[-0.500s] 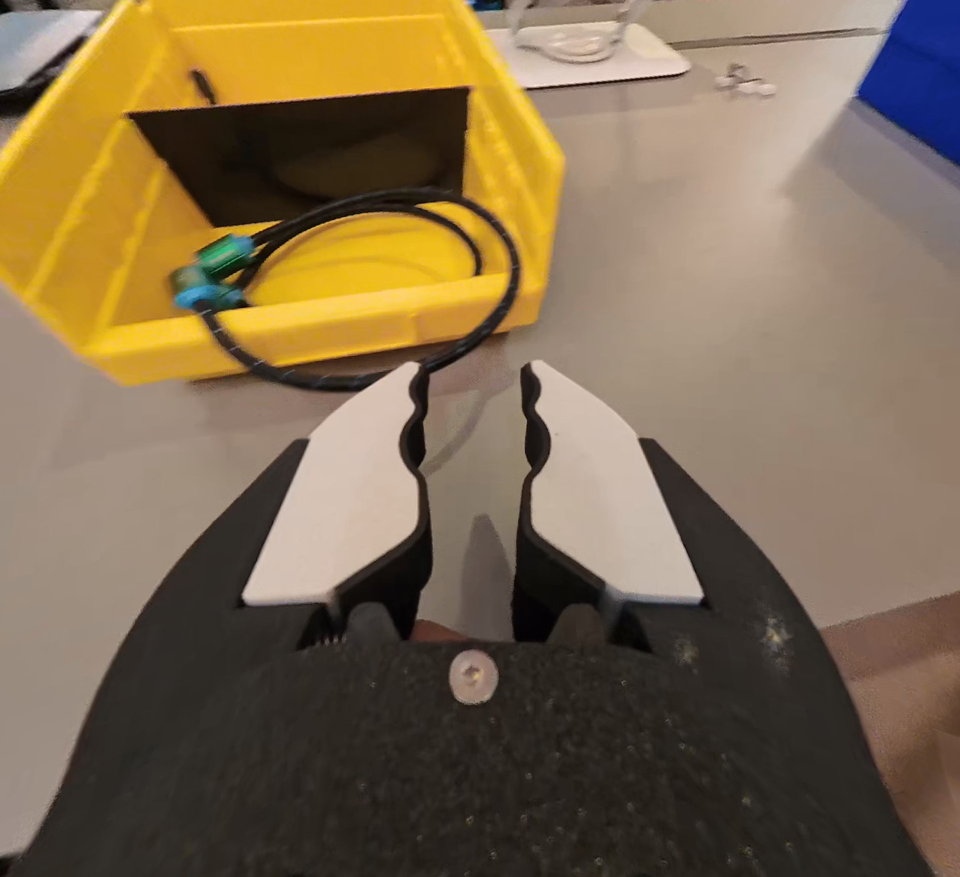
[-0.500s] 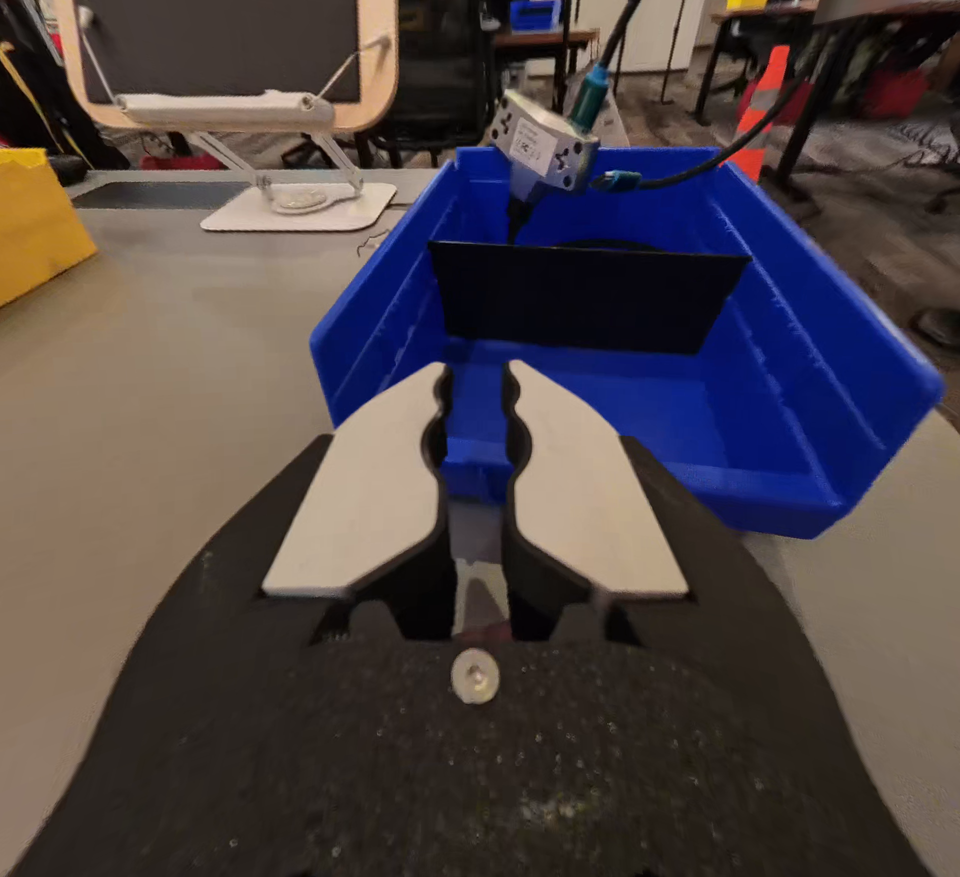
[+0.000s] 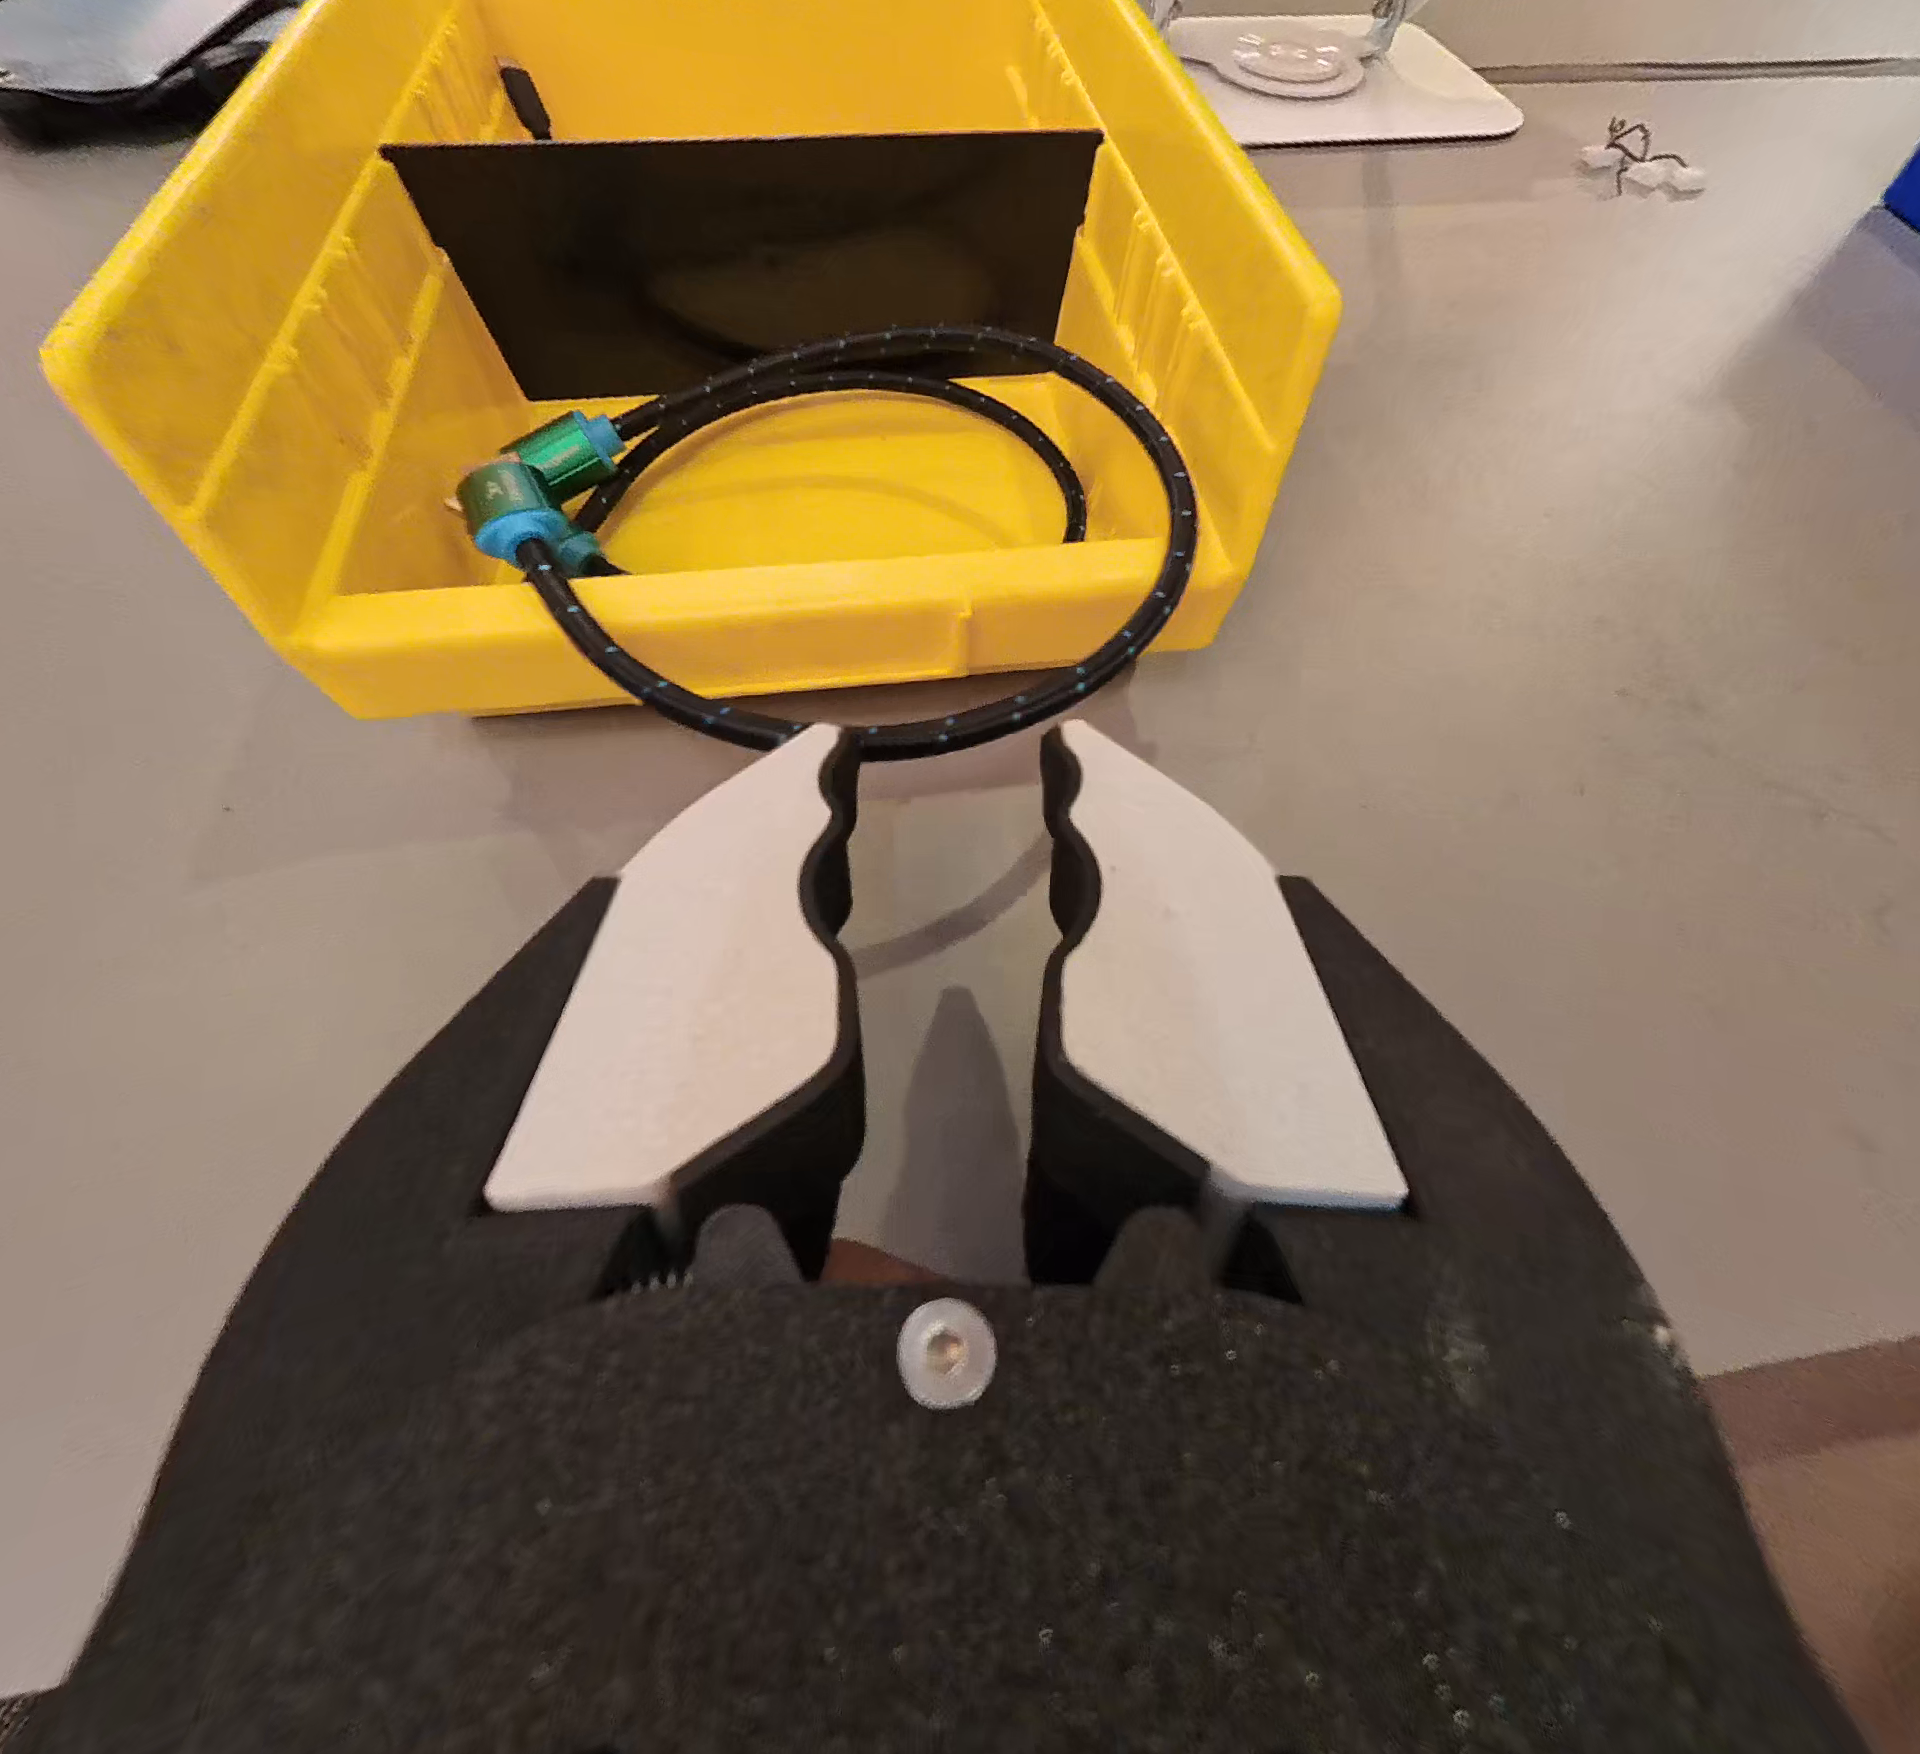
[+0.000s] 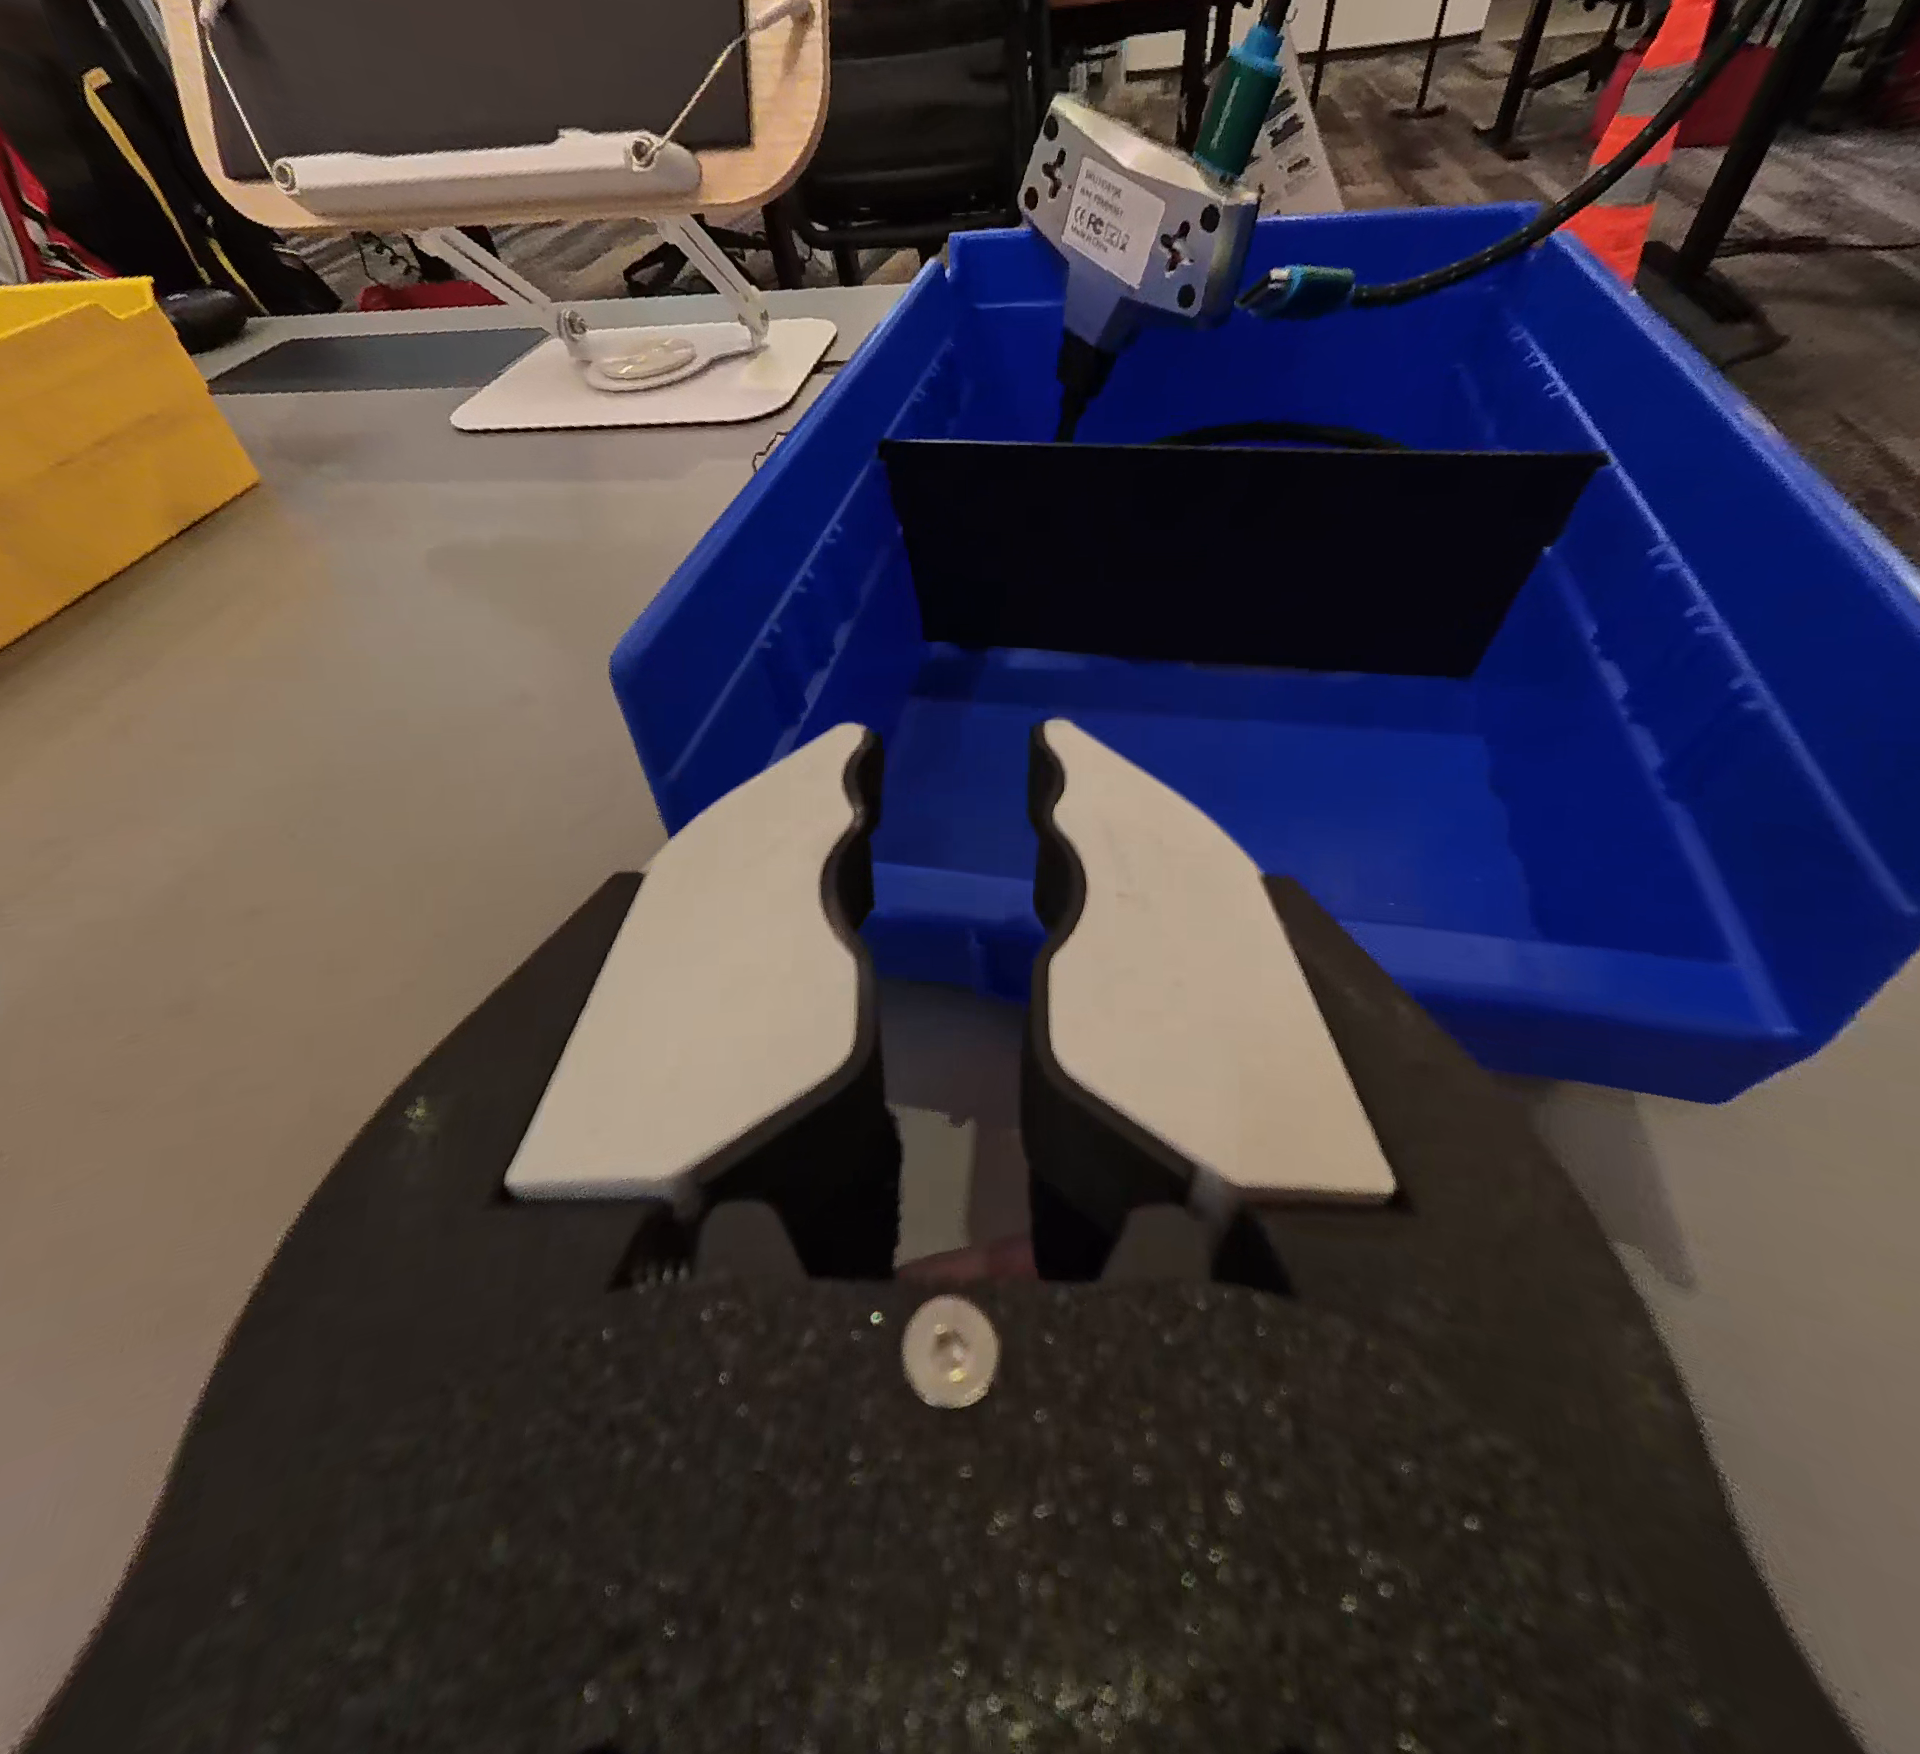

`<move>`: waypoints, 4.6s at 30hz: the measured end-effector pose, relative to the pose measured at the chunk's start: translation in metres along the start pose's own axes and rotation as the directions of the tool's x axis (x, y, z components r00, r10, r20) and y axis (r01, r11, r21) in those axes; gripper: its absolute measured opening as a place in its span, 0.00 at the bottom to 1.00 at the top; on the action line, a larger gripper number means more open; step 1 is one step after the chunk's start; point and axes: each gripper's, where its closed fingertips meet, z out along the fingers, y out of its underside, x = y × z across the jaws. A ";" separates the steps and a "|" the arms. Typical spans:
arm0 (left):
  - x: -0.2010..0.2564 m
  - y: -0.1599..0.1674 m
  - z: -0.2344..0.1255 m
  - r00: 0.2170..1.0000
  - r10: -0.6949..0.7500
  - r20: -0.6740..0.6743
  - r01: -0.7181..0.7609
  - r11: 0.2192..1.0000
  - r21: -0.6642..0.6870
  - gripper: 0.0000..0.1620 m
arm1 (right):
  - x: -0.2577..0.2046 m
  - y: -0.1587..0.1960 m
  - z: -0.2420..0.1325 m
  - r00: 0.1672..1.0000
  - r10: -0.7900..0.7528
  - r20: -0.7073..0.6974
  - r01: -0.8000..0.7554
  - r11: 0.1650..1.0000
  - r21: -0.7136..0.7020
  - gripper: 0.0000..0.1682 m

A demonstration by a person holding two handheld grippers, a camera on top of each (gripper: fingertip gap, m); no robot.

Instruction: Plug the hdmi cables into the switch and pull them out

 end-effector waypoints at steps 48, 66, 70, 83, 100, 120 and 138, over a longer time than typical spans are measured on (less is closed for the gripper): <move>-0.003 -0.105 -0.054 0.904 -0.367 -0.217 0.414 0.879 0.237 0.04 | -0.017 0.014 -0.006 0.966 0.199 0.167 -0.187 0.979 -0.085 0.15; 0.192 -0.089 -0.001 0.540 -0.524 -0.658 0.689 0.725 -0.012 0.04 | -0.019 0.014 -0.007 0.968 0.183 0.170 -0.171 0.982 -0.082 0.15; 0.213 -0.037 0.028 0.641 -0.581 -0.502 0.603 0.786 -0.139 0.04 | -0.019 0.014 -0.008 0.970 0.173 0.170 -0.161 0.984 -0.081 0.15; 0.169 -0.003 0.015 0.948 -0.126 -0.291 0.099 0.989 -0.108 0.23 | -0.019 0.015 -0.007 0.973 0.157 0.168 -0.145 0.986 -0.081 0.15; 0.038 -0.025 -0.002 0.925 -0.270 -0.267 0.292 0.955 0.046 0.21 | -0.075 0.002 0.003 0.949 -0.165 0.268 0.159 0.986 0.044 0.14; -0.047 -0.088 0.232 0.621 0.301 -0.724 -0.764 0.438 -0.474 0.23 | -0.071 -0.040 -0.034 0.957 -0.184 0.223 0.106 0.941 0.322 0.12; -0.045 -0.091 0.230 0.518 0.497 -0.696 -0.847 0.413 -0.336 0.02 | -0.077 -0.028 -0.024 0.945 -0.232 0.230 0.167 0.948 0.271 0.11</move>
